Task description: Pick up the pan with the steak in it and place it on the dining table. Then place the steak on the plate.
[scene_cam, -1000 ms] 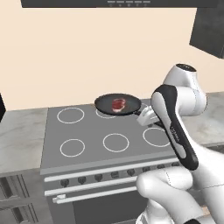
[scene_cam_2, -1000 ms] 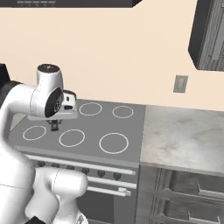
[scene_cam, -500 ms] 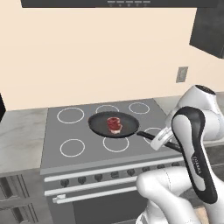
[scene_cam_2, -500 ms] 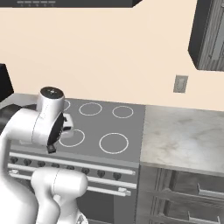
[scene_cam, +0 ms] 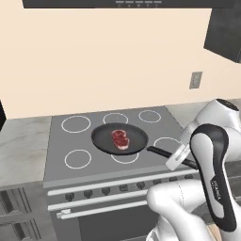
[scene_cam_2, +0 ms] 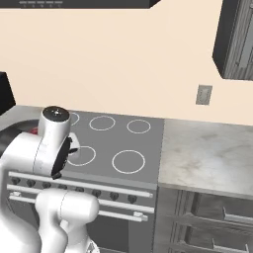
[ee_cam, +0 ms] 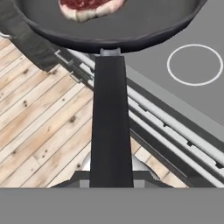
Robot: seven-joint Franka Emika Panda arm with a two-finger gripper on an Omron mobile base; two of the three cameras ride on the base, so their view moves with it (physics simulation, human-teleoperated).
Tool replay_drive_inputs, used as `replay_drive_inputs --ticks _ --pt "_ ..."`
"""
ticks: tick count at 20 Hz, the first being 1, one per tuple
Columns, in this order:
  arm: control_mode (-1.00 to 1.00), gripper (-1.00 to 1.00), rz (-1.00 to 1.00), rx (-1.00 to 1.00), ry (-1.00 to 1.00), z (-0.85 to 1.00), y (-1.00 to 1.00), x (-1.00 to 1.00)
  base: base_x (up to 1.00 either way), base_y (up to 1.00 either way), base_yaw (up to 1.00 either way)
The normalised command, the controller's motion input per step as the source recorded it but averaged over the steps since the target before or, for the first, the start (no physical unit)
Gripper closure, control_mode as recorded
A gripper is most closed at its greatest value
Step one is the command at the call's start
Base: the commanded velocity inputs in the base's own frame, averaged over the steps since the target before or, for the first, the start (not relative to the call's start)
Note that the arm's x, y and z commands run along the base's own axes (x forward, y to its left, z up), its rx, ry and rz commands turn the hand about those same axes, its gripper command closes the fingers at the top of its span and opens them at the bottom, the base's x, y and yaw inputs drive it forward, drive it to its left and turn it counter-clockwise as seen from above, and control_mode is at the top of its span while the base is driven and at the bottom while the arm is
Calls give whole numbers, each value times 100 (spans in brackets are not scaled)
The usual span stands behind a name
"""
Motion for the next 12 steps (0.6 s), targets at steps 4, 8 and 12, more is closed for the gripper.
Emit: replay_drive_inputs --ticks 4,8,12 --pt "100 100 0 0 0 0 0 -1 -30 -1 8" --pt "100 100 0 0 0 0 0 0 -47 -1 37" --pt "100 100 0 0 0 0 0 0 -37 -2 42"
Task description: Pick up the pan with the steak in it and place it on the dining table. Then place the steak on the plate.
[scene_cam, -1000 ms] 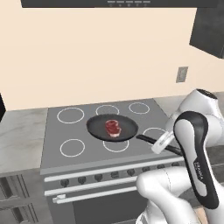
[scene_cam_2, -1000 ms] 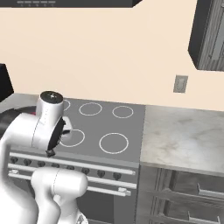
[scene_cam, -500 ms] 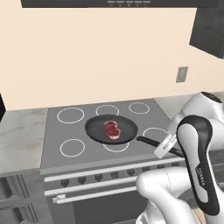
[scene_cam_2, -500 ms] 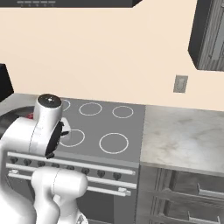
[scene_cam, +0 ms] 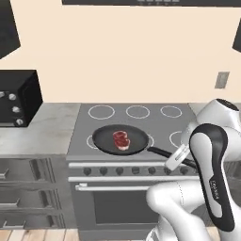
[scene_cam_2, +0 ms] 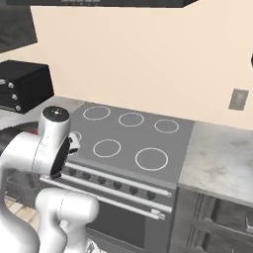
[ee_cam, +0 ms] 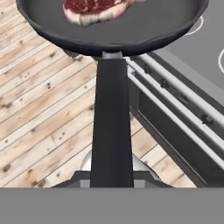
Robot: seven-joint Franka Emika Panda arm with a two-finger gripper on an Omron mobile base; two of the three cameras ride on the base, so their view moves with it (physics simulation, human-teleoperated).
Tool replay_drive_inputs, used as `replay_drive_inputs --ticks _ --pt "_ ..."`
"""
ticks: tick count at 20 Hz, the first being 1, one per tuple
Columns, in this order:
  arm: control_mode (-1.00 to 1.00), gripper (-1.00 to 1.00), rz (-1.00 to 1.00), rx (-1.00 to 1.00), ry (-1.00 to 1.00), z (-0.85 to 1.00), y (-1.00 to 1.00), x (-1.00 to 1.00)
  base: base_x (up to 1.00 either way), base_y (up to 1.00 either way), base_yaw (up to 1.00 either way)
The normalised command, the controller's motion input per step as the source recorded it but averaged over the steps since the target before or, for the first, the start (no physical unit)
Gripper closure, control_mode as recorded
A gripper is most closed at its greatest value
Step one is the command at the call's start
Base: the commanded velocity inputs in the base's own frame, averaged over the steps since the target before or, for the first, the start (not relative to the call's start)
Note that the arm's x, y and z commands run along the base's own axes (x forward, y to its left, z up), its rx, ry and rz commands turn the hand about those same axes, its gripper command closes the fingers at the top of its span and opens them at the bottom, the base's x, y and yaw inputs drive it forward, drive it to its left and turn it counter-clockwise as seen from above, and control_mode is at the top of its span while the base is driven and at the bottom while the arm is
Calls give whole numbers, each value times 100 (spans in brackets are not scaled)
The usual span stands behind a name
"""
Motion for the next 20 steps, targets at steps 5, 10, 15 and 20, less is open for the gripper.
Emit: replay_drive_inputs --ticks 5,10,15,20 --pt "100 100 0 0 0 0 0 0 -27 -7 45" --pt "100 100 0 0 0 0 0 0 -22 -7 47" --pt "100 100 0 0 0 0 0 0 -18 -6 48" --pt "100 100 0 0 0 0 0 0 -16 -4 48"
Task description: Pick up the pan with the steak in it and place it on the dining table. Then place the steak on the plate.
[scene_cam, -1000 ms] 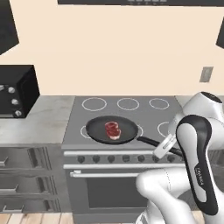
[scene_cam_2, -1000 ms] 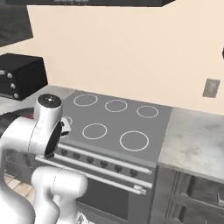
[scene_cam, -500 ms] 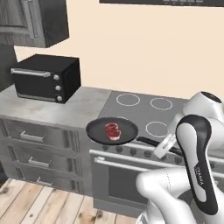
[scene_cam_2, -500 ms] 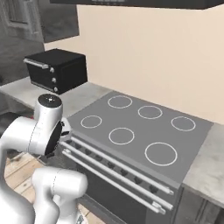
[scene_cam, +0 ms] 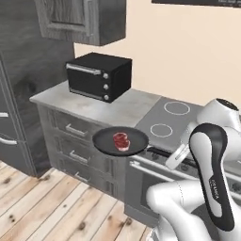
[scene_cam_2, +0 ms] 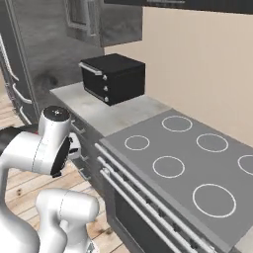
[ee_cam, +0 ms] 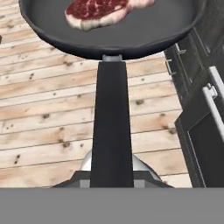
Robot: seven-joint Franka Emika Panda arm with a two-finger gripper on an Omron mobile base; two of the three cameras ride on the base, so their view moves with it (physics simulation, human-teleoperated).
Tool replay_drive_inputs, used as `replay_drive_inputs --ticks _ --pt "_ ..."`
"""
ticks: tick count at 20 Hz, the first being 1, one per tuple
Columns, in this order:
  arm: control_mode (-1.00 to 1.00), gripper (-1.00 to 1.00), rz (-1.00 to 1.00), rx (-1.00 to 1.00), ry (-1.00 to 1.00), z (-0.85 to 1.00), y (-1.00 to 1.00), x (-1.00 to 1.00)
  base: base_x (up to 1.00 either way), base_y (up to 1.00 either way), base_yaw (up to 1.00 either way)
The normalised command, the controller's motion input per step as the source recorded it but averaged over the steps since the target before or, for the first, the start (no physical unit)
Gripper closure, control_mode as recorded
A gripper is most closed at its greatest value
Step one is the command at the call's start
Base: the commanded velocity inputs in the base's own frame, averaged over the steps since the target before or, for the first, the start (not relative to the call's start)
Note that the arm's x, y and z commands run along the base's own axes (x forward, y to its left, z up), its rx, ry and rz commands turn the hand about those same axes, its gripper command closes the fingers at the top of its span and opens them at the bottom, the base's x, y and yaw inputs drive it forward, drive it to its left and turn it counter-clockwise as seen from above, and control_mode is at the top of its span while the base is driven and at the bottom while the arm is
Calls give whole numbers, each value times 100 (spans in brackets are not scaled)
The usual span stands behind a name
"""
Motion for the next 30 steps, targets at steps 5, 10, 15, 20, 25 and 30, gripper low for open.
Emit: replay_drive_inputs --ticks 5,10,15,20,25,30 --pt "100 100 0 0 0 0 0 0 -13 0 49" --pt "100 100 0 0 0 0 0 0 -11 0 49" --pt "100 100 0 0 0 0 0 0 -9 0 49" --pt "100 100 0 0 0 0 0 0 -1 0 50" --pt "100 100 0 0 0 0 0 0 0 0 50" --pt "100 100 0 0 0 0 0 0 0 0 50"
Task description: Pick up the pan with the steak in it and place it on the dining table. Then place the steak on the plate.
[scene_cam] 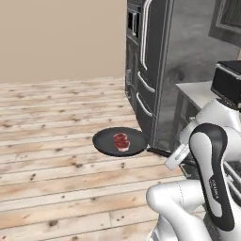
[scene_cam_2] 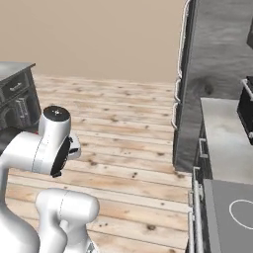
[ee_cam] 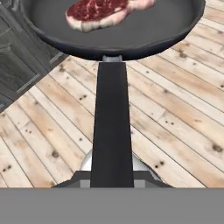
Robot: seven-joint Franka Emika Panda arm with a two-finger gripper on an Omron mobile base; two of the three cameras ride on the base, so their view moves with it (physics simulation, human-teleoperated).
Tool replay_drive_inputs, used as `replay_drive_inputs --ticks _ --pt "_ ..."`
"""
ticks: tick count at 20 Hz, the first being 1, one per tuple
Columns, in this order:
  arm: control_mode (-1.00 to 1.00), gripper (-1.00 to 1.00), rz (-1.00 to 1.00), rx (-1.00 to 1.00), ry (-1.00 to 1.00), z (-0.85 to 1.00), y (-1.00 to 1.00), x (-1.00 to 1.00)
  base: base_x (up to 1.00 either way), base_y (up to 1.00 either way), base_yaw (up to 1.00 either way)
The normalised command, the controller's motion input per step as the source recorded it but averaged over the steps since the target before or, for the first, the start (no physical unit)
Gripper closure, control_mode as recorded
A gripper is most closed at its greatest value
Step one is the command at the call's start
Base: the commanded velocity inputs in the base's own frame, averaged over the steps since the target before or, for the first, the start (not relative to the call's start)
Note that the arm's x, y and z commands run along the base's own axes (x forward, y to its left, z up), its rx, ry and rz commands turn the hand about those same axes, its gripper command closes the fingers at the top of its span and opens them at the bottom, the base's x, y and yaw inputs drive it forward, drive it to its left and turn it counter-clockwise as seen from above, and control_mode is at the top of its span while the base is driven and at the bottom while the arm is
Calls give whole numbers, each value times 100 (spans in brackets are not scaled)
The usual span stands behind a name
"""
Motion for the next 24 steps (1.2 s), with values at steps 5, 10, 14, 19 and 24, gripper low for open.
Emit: replay_drive_inputs --ticks 5,10,14,19,24 --pt "100 100 0 0 0 0 0 0 0 0 50" --pt "100 100 0 0 0 0 0 0 0 0 50" --pt "100 100 0 0 0 0 0 0 0 0 50" --pt "100 100 0 0 0 0 0 0 0 0 50" --pt "100 100 0 0 0 0 0 0 0 0 50"
